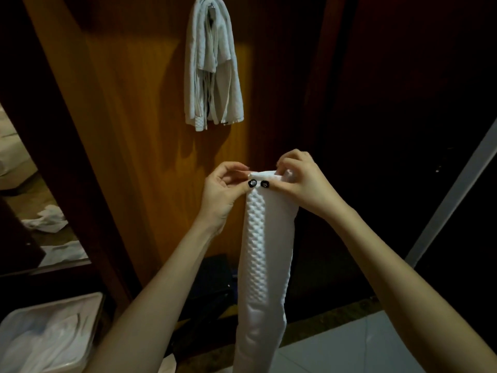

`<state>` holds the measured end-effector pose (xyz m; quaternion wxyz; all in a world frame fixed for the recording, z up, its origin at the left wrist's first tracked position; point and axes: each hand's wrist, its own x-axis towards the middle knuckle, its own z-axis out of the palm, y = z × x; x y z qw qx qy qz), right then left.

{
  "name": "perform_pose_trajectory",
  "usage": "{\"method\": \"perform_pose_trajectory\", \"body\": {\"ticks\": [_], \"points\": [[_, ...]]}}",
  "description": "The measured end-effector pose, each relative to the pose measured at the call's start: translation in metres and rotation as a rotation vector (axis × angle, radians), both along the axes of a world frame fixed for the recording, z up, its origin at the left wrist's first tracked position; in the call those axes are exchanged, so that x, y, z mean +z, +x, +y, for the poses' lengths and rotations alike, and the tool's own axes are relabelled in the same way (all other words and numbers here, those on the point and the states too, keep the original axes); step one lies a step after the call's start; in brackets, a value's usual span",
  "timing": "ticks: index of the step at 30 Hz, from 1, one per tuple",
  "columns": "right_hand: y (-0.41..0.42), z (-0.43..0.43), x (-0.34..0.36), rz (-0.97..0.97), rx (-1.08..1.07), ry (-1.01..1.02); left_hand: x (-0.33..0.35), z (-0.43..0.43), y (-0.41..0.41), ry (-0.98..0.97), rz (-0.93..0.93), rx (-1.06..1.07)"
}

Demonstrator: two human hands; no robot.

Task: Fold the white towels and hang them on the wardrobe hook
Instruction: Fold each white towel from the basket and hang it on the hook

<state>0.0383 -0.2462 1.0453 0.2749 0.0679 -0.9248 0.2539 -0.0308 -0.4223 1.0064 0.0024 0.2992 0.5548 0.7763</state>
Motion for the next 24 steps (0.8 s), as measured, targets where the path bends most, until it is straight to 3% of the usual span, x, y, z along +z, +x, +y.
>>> {"method": "perform_pose_trajectory", "body": {"ticks": [4,6,11,13,15,19,24], "points": [[0.012,0.030,-0.004,-0.114,0.007,-0.091,0.013,-0.010,-0.009,0.033,0.040,0.017],[0.016,0.034,-0.006,-0.159,0.044,-0.137,0.019,-0.012,-0.010,-0.039,0.126,0.033],[0.013,0.026,-0.007,-0.087,-0.009,-0.019,0.017,-0.014,-0.010,-0.270,0.452,0.220],[0.010,0.019,-0.009,-0.041,0.017,-0.053,0.016,-0.021,-0.014,-0.405,0.666,0.321],[0.004,0.011,-0.008,0.031,0.045,-0.107,0.016,-0.028,-0.019,-0.475,0.768,0.357],[-0.010,-0.002,0.002,0.114,0.104,-0.204,0.025,-0.036,-0.027,-0.300,0.412,0.258],[-0.022,-0.008,0.012,0.199,0.103,-0.272,-0.003,-0.034,-0.022,-0.391,0.220,-0.064]]}}
